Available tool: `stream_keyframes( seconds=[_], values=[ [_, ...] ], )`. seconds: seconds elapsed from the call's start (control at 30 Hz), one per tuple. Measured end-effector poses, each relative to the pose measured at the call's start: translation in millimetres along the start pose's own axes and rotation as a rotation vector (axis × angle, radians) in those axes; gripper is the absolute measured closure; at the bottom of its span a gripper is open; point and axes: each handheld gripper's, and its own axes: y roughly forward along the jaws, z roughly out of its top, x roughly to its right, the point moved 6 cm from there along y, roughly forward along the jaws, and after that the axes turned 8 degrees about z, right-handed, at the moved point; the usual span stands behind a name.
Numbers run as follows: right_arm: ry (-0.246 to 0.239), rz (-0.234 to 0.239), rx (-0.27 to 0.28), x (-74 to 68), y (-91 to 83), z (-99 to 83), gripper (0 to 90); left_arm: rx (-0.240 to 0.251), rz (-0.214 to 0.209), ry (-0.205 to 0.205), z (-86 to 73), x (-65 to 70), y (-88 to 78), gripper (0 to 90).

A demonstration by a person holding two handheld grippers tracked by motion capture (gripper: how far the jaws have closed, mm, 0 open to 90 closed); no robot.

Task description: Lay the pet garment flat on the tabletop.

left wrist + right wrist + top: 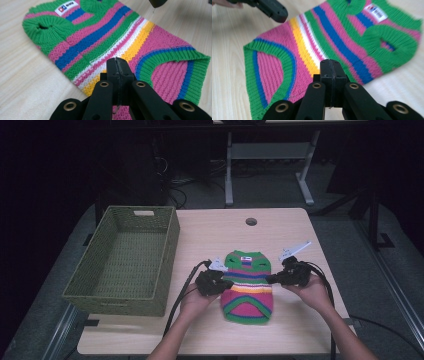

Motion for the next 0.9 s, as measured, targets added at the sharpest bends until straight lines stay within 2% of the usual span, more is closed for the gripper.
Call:
stream_keyframes(
  seconds=[0.07,0.2,0.27,0.3,0.4,0.53,0.57,0.7,0.77,0.8,0.9],
  values=[
    [0.006,0.002,-0.021,0.4,4.6,-4.0,89.6,-0.02,-0.007,-0.006,-2.6,1.1,3.6,89.9],
    [0.025,-0.007,-0.062,5.8,16.1,-10.5,89.6,-0.076,-0.01,0.007,-10.6,0.9,12.4,89.8],
    [0.029,-0.006,-0.064,6.9,18.0,-11.2,89.6,-0.084,-0.01,0.015,-11.6,0.0,13.1,89.8],
    [0.028,-0.016,-0.074,10.2,22.0,-12.3,89.5,-0.08,-0.008,0.001,-11.7,0.1,14.7,89.8],
    [0.031,-0.024,-0.092,15.3,28.4,-14.1,89.4,-0.087,0.002,0.002,-12.1,-1.4,15.4,89.8],
    [0.051,-0.026,-0.065,19.8,29.7,-11.3,89.0,-0.084,0.005,0.0,-11.8,-1.5,16.5,89.7],
    [0.056,-0.031,-0.059,21.2,30.0,-10.7,89.0,-0.087,0.006,0.012,-11.6,-1.6,16.7,89.7],
    [0.069,-0.021,-0.046,24.4,30.2,-9.8,88.8,-0.077,0.011,-0.005,-10.8,-0.8,17.8,89.6],
    [0.076,-0.017,-0.04,25.4,30.2,-10.2,87.0,-0.076,0.014,-0.004,-10.8,-1.2,17.7,86.6],
    [0.088,-0.003,-0.024,24.1,28.6,-9.6,80.2,-0.08,0.025,0.006,-10.3,-2.9,16.0,83.9],
    [0.101,0.003,0.004,22.4,25.4,-8.2,69.2,-0.074,0.029,0.001,-9.3,-4.3,14.1,76.6]
  ],
)
